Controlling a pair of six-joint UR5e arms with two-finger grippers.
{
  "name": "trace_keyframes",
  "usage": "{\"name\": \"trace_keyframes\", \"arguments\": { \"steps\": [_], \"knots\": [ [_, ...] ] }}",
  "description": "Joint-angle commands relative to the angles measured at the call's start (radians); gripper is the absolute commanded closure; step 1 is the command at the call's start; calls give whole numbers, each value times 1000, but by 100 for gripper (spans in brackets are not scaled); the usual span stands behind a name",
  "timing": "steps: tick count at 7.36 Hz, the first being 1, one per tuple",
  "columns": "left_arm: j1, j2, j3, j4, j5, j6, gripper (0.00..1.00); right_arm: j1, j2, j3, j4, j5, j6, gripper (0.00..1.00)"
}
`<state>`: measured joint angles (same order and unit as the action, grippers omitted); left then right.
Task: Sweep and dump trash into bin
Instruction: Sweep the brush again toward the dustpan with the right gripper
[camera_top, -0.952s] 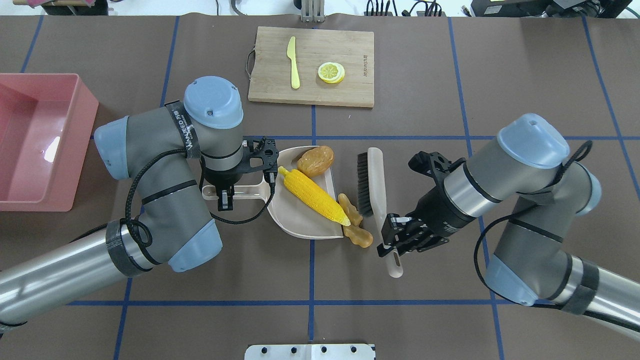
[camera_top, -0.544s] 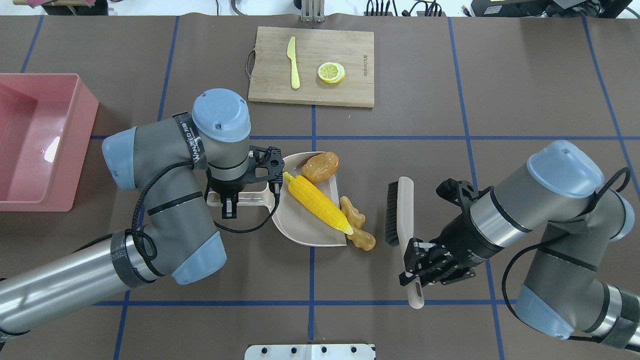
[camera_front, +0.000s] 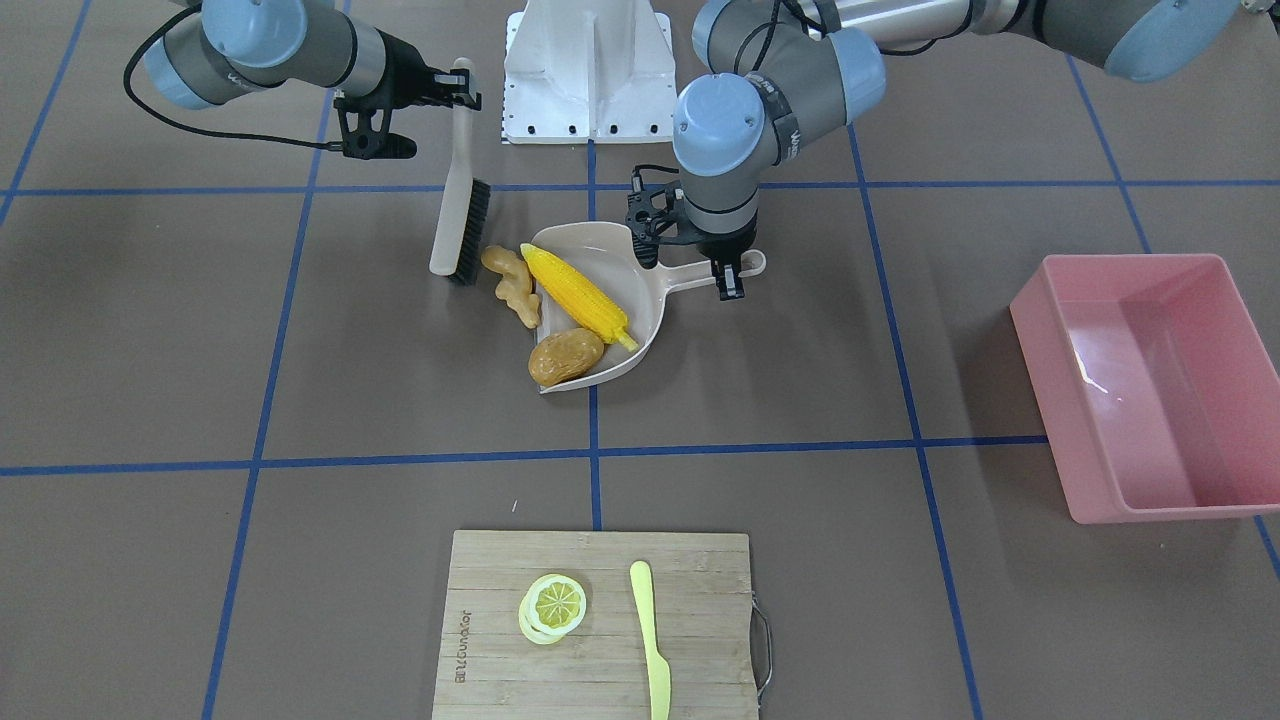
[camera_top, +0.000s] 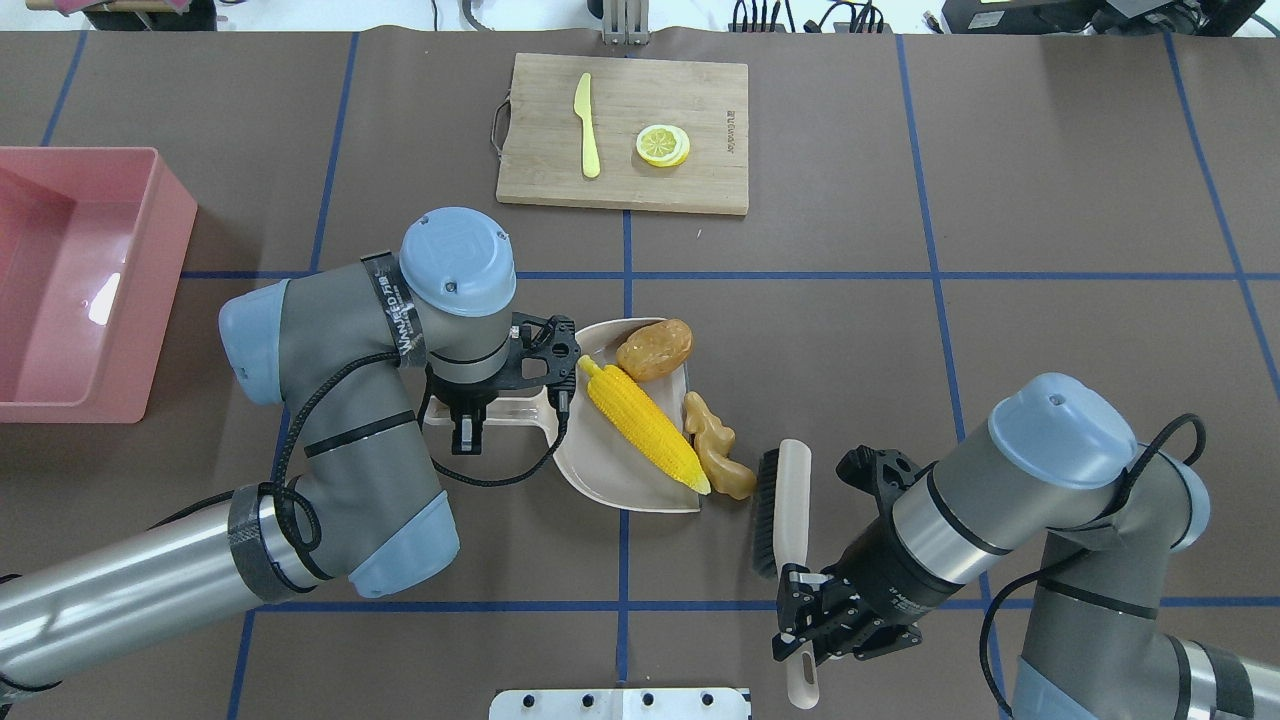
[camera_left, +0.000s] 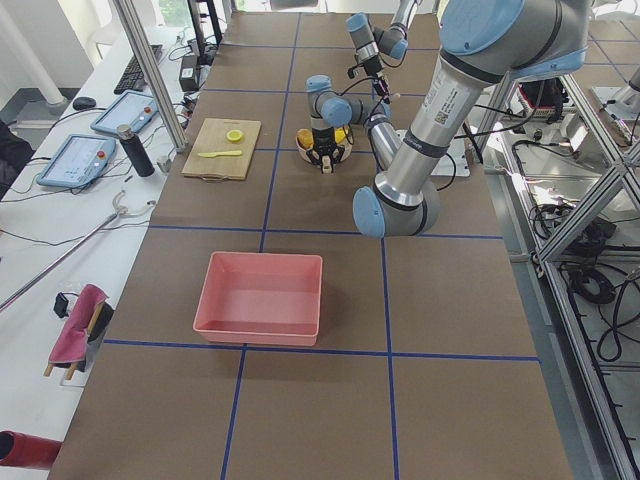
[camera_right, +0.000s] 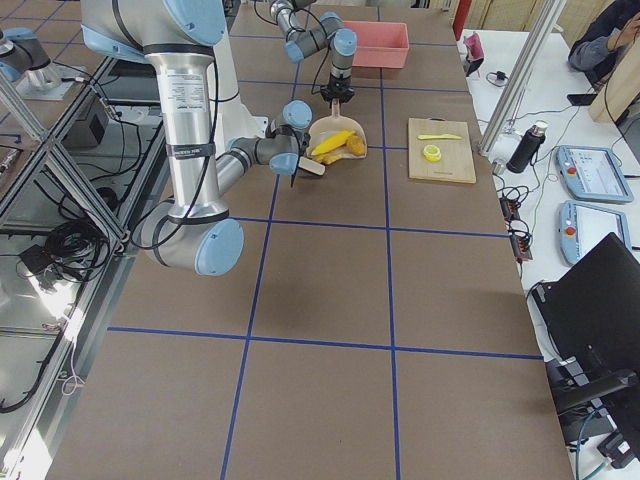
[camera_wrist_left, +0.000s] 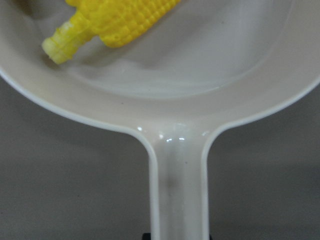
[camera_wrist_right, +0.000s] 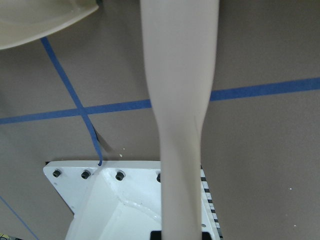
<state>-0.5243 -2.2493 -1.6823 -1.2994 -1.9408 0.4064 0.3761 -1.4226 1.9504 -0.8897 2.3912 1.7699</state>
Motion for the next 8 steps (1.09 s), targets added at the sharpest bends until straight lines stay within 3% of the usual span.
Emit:
{"name": "trace_keyframes", "arguments": {
  "steps": [1,8],
  "knots": [
    [6,2,1,-1,3,0,100,-40,1,-8,0,-35,6,100],
    [-5,4,-11,28,5,3,100,-31,158,-105,-11,-63,-3,100]
  ]
}}
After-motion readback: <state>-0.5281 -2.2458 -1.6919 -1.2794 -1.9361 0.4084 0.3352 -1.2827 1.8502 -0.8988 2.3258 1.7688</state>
